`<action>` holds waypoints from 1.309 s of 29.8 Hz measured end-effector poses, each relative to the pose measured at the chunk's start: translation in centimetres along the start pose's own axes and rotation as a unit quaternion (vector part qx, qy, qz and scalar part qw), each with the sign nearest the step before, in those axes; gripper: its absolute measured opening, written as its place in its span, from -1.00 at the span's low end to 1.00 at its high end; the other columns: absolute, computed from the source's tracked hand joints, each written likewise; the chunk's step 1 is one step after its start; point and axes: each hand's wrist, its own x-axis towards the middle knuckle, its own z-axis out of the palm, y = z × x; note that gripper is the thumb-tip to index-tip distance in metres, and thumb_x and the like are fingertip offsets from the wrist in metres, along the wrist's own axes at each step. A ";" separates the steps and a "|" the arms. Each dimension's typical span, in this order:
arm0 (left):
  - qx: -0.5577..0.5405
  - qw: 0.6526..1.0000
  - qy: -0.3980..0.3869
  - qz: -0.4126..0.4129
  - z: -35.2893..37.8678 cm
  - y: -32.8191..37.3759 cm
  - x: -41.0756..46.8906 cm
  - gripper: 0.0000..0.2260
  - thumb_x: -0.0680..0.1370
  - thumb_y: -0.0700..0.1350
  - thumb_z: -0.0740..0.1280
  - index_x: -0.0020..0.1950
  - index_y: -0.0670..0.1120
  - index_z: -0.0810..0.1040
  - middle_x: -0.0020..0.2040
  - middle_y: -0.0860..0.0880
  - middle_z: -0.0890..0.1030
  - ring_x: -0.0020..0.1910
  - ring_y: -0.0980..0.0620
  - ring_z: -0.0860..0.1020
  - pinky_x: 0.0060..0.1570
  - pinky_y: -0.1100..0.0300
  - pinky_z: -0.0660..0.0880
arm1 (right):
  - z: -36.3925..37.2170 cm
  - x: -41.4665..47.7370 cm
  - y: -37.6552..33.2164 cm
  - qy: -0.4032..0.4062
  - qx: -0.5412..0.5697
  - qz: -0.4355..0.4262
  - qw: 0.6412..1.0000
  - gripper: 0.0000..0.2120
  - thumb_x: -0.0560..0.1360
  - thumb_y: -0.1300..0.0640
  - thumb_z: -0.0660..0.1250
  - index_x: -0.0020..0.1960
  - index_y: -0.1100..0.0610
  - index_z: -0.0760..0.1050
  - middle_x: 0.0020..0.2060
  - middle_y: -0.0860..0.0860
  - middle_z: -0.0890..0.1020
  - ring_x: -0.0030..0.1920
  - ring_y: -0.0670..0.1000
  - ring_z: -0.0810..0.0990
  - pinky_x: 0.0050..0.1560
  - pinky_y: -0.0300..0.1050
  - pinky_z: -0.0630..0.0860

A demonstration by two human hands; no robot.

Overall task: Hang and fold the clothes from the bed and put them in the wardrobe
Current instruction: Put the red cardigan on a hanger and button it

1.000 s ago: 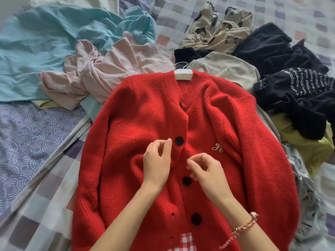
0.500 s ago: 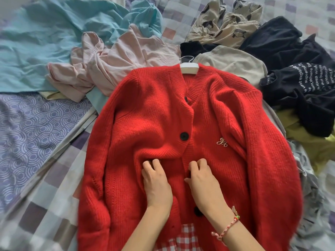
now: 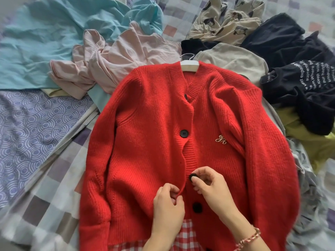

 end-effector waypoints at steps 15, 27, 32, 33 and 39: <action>0.047 0.990 0.126 0.039 -0.4 3.8 6.2 -0.87 0.56 -0.19 0.26 0.03 -0.15 0.58 -0.05 -0.07 0.62 -0.02 -0.06 0.56 -0.09 0.24 0.34 | 0.8 0.5 0.0 0.037 0.013 0.035 0.999 -0.83 0.46 0.33 0.33 -0.19 0.08 0.54 -0.39 -0.01 0.61 -0.41 -0.15 0.53 -0.29 -0.18 0.49; -0.063 0.991 0.046 0.112 -1.9 2.6 1.3 -0.92 0.45 -0.15 0.43 -0.23 -0.02 0.58 -0.26 0.07 0.59 -0.23 0.17 0.55 -0.20 0.38 0.42 | 0.9 -0.6 -2.2 0.041 0.229 0.046 0.971 -0.89 0.48 0.37 0.31 -0.11 0.20 0.55 -0.38 0.02 0.60 -0.43 -0.16 0.53 -0.40 -0.33 0.45; -0.104 0.987 0.093 0.082 -1.1 3.1 1.3 -0.87 0.48 -0.22 0.39 -0.20 0.00 0.63 -0.27 0.09 0.65 -0.24 0.21 0.58 -0.19 0.37 0.45 | 1.2 -0.5 -3.0 0.027 0.191 -0.014 0.981 -0.87 0.45 0.38 0.34 -0.10 0.18 0.51 -0.35 0.06 0.59 -0.42 -0.15 0.53 -0.35 -0.33 0.47; -0.112 0.986 0.098 0.076 -1.1 3.2 1.3 -0.84 0.48 -0.23 0.39 -0.20 0.04 0.62 -0.25 0.09 0.65 -0.23 0.22 0.59 -0.17 0.38 0.45 | 1.3 -0.6 -2.9 0.025 0.182 -0.019 0.983 -0.87 0.45 0.38 0.35 -0.11 0.18 0.51 -0.34 0.06 0.60 -0.41 -0.16 0.54 -0.34 -0.34 0.47; -0.214 0.974 0.069 0.012 -0.9 3.6 1.3 -0.76 0.54 -0.24 0.30 -0.22 0.02 0.65 -0.25 0.05 0.68 -0.22 0.18 0.61 -0.13 0.27 0.51 | 0.9 -0.7 -2.5 0.012 0.156 -0.013 0.988 -0.88 0.45 0.38 0.35 -0.17 0.19 0.55 -0.38 0.01 0.61 -0.43 -0.19 0.53 -0.37 -0.35 0.46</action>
